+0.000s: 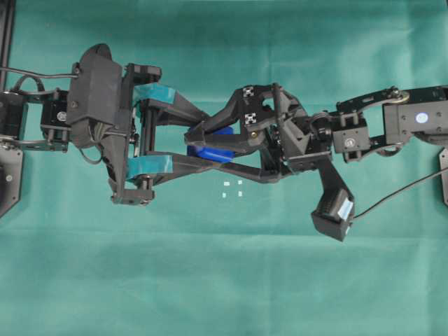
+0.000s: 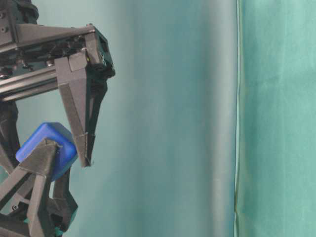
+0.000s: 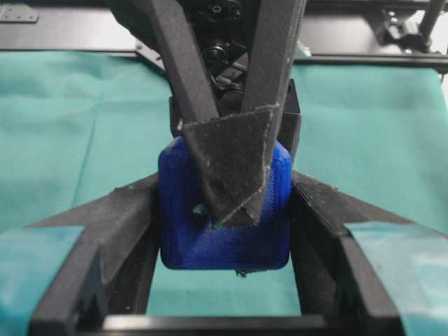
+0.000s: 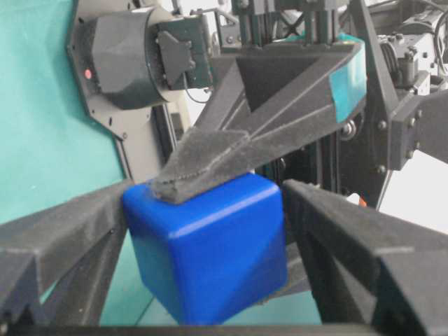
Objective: Handover the blue block to the right arm after grasping it with the left arm, then place it in the designated position.
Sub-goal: 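Close the right gripper on the cube and open the left gripper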
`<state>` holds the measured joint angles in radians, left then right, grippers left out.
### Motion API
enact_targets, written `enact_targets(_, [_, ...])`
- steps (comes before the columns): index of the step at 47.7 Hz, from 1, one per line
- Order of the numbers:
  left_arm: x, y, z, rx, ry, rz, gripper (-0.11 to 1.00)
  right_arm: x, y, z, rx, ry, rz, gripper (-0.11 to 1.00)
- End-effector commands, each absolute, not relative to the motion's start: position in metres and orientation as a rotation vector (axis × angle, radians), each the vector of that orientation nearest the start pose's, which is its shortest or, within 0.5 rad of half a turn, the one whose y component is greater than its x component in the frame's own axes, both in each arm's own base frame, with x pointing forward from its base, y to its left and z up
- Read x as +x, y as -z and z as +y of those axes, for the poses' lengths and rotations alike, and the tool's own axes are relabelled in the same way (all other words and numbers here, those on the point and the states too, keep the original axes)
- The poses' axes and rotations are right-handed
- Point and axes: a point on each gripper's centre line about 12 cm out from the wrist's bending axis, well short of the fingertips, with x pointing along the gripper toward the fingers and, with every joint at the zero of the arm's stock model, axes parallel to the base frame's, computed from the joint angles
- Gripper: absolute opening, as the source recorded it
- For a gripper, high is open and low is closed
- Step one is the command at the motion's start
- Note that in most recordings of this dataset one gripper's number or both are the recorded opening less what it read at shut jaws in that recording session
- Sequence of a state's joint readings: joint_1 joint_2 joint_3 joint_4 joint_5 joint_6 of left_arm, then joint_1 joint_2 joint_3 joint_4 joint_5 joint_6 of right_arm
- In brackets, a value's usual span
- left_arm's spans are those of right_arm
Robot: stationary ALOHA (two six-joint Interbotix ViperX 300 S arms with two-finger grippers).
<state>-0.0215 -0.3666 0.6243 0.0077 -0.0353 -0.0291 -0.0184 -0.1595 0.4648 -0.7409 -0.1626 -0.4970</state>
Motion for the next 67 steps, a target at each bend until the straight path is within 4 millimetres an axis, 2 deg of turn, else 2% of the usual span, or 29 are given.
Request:
enact_targets(1, [0.3506, -0.3386, -0.007, -0.02, 0.018, 0.184, 0.47, 0.4138, -0.3374, 0.0055, -1.216, -0.168, 0.067, 0.91])
enact_targets(7, [0.3506, -0.3385, -0.007, -0.02, 0.018, 0.186, 0.46, 0.4138, -0.3356, 0.0033, -1.219, -0.164, 0.095, 0.83])
enact_targets(12, [0.3507, -0.3391, -0.007, -0.02, 0.018, 0.184, 0.46, 0.4129, -0.3342, 0.001, -1.231, -0.159, 0.124, 0.65])
enact_targets(21, [0.351, -0.3403, -0.007, -0.02, 0.018, 0.186, 0.46, 0.4116, -0.3316, -0.0026, -1.226, -0.151, 0.169, 0.65])
enact_targets(61, [0.3514, -0.3421, -0.0102, -0.031, 0.026, 0.201, 0.47, 0.4115, -0.3311, -0.0024, -1.221, -0.151, 0.174, 0.65])
enact_targets(62, [0.3513, -0.3419, -0.0102, -0.031, 0.026, 0.203, 0.5, 0.4115, -0.3311, -0.0024, -1.221, -0.151, 0.174, 0.65])
enact_targets(67, [0.351, -0.3404, -0.0108, -0.027, 0.027, 0.212, 0.78, 0.411, -0.331, -0.0025, -1.222, -0.151, 0.176, 0.65])
